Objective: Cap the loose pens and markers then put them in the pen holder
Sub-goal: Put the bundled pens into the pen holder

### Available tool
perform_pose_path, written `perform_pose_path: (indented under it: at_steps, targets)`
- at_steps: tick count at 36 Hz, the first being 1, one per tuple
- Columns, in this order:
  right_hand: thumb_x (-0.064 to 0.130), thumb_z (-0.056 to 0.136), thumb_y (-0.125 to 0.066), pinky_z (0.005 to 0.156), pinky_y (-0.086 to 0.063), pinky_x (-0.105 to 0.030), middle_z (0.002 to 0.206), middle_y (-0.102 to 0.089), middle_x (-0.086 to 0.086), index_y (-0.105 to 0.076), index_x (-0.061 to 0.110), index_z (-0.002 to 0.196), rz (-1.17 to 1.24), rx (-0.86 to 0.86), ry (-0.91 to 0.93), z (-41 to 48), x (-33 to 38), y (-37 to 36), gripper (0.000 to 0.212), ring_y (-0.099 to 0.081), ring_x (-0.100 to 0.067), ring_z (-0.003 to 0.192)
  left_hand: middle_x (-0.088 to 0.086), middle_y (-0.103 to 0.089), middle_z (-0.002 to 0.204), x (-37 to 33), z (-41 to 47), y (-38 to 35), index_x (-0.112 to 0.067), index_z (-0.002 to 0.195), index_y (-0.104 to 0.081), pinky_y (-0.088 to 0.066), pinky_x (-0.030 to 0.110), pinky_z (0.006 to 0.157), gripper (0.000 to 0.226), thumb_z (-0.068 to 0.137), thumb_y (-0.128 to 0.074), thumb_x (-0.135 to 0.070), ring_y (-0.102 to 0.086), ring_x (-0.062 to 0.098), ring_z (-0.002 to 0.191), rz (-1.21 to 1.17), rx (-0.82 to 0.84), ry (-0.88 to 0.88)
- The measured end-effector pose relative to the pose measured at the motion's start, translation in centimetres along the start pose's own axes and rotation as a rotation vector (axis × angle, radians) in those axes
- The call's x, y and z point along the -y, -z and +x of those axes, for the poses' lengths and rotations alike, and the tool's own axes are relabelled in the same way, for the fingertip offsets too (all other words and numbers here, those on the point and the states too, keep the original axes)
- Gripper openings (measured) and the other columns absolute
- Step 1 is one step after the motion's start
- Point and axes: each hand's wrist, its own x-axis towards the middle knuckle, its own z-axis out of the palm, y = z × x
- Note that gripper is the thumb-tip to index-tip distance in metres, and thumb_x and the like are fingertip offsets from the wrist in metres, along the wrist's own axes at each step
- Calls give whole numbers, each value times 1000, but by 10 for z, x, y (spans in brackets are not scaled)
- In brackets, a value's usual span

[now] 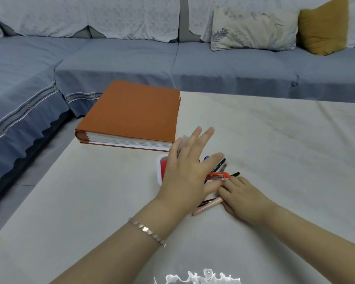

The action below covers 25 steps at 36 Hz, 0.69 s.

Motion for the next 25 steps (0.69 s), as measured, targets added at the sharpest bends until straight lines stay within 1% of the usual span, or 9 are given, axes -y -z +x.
perform_pose_path:
  at_steps: [3,6,8,10,13,16,18,21,25]
  targets:
    - [27,72,-41,63,-28,-30,67,-56,0,-44,18,69,30,26,-17,-4,2,2,10,-55,-21,61,8,-56,131,5,4,2,-15,70,-62,-30,40,99,18,78,-54,-29,-43,20,126,-18,-68,68]
    - [27,71,-39,59,-38,-25,66,-57,5,-44,22,72,91,113,-45,-5,0,18,8,-58,-17,59,4,-56,130,14,1,16,-13,90,-60,-34,33,99,16,86,-46,-17,-40,12,125,-234,-172,276]
    - [23,82,-39,64,-39,-28,81,-56,7,-45,22,88,168,197,-83,-8,-3,35,8,-56,-18,75,0,-49,136,21,-3,27,-19,119,-51,-38,27,101,31,92,-42,-9,-42,8,124,-428,-163,433]
    - [22,89,-39,67,-35,-26,79,-43,14,-41,26,94,266,221,-123,-16,-13,48,6,-45,-13,74,-11,-42,139,27,-8,34,-35,133,-33,-36,21,102,51,93,-38,-3,-41,0,124,-551,-131,500]
    - [20,86,-45,59,-35,-17,69,-43,12,-41,29,88,393,128,-220,-25,-21,69,10,-41,-6,58,-33,-34,135,33,-11,35,-36,134,-35,-36,10,97,54,92,-40,-3,-42,-10,117,-532,-47,450]
    - [28,89,-43,54,-34,-15,68,-50,12,-38,38,87,467,50,-277,-29,-24,89,12,-48,-8,60,-22,-34,141,33,-15,30,-27,128,-49,-26,-2,95,42,94,-40,-5,-35,-18,119,-478,72,382]
    - [45,90,-31,56,-35,-14,71,-52,17,-38,43,90,451,38,-256,-31,-26,107,7,-50,-5,66,-15,-40,139,32,-17,27,-25,125,-53,-20,-5,95,37,94,-37,-12,-32,-19,119,-475,103,386]
    - [62,82,-6,64,-41,-20,81,-54,18,-46,46,102,401,6,-198,-32,-26,132,47,-52,-5,75,-16,-46,128,32,-20,23,-21,115,-58,-27,6,99,35,90,-34,-21,-39,-9,116,-469,41,438]
    - [64,74,1,53,-33,-24,82,-46,11,-42,53,114,210,-19,-165,-18,-12,155,59,-47,-12,69,-15,-45,129,30,-21,23,-39,103,-51,-25,-7,87,24,97,-36,-21,-39,-14,115,-639,3,586]
